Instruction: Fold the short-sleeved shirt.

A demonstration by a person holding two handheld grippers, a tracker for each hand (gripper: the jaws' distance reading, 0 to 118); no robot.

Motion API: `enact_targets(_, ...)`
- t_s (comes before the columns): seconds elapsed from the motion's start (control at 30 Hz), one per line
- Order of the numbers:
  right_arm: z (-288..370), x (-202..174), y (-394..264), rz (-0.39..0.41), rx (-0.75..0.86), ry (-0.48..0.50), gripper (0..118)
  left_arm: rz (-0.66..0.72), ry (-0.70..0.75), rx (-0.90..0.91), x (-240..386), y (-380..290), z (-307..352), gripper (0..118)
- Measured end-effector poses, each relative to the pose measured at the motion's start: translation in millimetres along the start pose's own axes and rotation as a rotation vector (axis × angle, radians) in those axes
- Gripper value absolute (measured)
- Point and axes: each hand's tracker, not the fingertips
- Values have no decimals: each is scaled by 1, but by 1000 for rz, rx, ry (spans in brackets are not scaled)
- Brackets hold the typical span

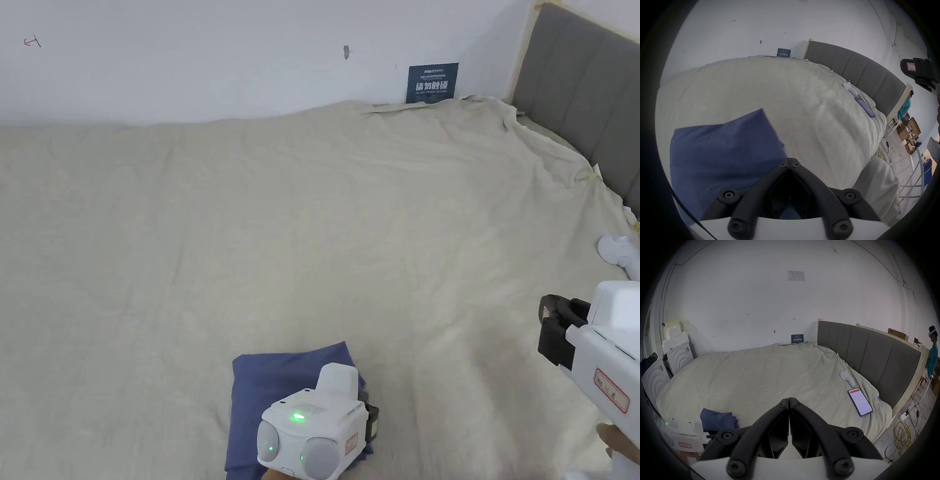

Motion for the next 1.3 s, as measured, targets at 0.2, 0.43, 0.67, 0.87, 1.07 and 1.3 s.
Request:
enact_targets(0.2,6,-8,5,4,28,9,0,-29,-8,137,3,24,38,0)
enact_targets(0.43,12,-31,15,15,98,27,0,-18,37,322,-20,66,94,0)
enact_targets(0.67,13,-58,26,39,196,38,0,-63,177,485,-58,92,145,0)
enact_targets(0.87,10,-82,31,49,259,55,0,-87,294,591,-89,94,179,0)
enact_targets(1.07,4,-101,28,69,305,58,0,-70,400,647,-117,78,200,0)
enact_targets(1.3,8,-126,16,100,357,51,0,-29,495,702,-143,58,214,0)
